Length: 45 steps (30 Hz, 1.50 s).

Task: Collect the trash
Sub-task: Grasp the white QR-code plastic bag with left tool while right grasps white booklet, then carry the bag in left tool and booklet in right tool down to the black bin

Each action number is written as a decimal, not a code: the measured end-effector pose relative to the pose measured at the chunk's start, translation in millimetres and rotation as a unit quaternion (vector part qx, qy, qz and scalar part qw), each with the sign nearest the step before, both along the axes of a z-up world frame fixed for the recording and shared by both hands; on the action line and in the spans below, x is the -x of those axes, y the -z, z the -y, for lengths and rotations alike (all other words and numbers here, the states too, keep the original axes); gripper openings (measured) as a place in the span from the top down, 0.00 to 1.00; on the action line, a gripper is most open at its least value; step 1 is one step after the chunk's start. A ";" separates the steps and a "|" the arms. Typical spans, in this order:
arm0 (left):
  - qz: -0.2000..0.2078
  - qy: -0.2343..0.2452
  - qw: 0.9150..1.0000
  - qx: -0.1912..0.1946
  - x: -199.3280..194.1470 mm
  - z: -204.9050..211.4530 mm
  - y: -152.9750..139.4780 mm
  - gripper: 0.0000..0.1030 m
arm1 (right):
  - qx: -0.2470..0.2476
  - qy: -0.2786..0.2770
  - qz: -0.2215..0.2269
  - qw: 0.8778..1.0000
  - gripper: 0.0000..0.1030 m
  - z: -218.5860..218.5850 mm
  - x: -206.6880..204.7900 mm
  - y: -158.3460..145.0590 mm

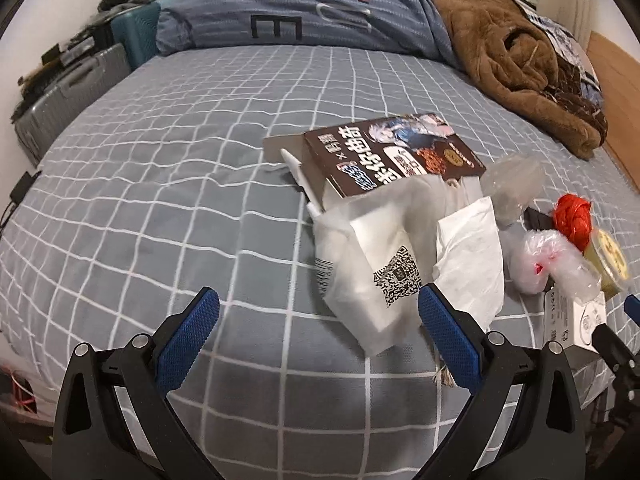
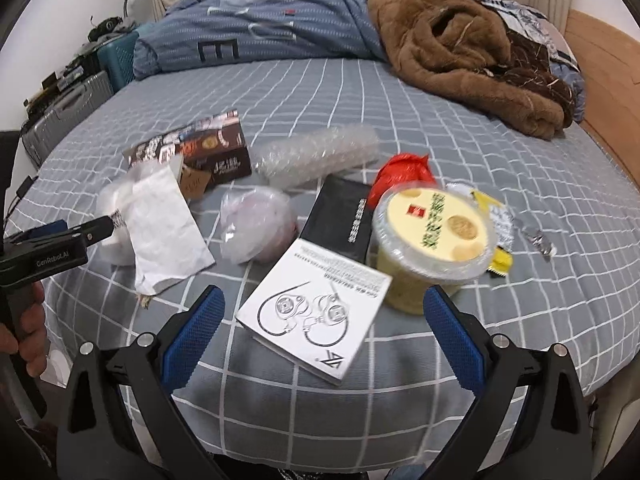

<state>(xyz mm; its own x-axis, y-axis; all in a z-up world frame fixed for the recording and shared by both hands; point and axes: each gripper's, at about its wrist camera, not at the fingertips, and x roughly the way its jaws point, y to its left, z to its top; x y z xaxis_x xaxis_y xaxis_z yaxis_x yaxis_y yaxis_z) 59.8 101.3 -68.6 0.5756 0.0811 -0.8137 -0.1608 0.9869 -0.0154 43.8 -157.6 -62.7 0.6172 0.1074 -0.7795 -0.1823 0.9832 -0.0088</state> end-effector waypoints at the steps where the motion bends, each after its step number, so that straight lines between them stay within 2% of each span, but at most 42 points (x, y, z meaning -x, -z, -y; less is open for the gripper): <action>1: -0.001 0.000 1.000 0.001 -1.3 0.0 2.2 0.06 | 0.001 0.000 -0.003 1.000 0.07 -1.2 -0.5 3.2; 4: -0.006 0.004 1.000 -0.002 -6.7 1.6 10.0 0.06 | 0.011 0.004 -0.008 1.000 0.07 -3.4 -3.8 12.5; 7: -0.010 0.005 1.000 0.004 -13.8 1.5 15.6 0.06 | -0.004 0.007 -0.021 1.000 0.07 -1.6 -8.5 19.1; 10: -0.013 0.006 1.000 0.021 -18.4 -0.1 19.2 0.10 | -0.010 0.007 -0.024 1.000 0.07 -2.7 -10.1 21.7; 13: -0.017 0.012 0.999 0.039 -21.5 1.2 22.5 0.21 | -0.024 0.001 -0.031 0.999 0.10 -5.4 -9.8 24.3; 18: -0.016 0.021 0.998 0.062 -22.8 7.0 22.9 0.38 | -0.022 0.004 -0.025 0.999 0.11 -9.5 -8.0 23.0; 22: -0.020 0.031 0.996 0.080 -23.4 12.5 23.7 0.64 | -0.005 0.012 -0.031 0.999 0.16 -11.6 -7.3 26.0; 24: -0.021 0.034 0.997 0.072 -23.4 16.1 24.4 0.68 | 0.000 0.015 -0.035 0.999 0.20 -11.2 -8.6 27.9; 26: -0.024 0.034 0.996 0.082 -24.3 16.5 25.4 0.78 | 0.002 0.018 -0.041 0.999 0.21 -10.7 -9.7 29.8; 32: -0.019 0.020 0.993 0.117 -21.9 8.9 21.8 0.84 | -0.008 0.020 -0.047 0.999 0.23 -6.7 -10.2 27.2; 37: 0.003 0.024 0.993 0.115 -14.4 7.8 2.7 0.85 | -0.009 0.014 -0.042 0.999 0.24 -6.7 -6.7 20.6; 45: 0.040 0.007 0.996 0.081 -1.0 7.4 -30.3 0.85 | -0.009 0.011 -0.025 1.000 0.24 -7.0 -1.7 7.1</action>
<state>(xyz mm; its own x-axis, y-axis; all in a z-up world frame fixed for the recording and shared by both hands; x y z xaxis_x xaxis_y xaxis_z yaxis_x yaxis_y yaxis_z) 60.8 93.9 -38.3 0.6401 -0.0556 -0.7663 -0.1388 0.9726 -0.1865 45.5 -150.6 -69.8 0.5798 0.1091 -0.8074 -0.1599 0.9870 0.0185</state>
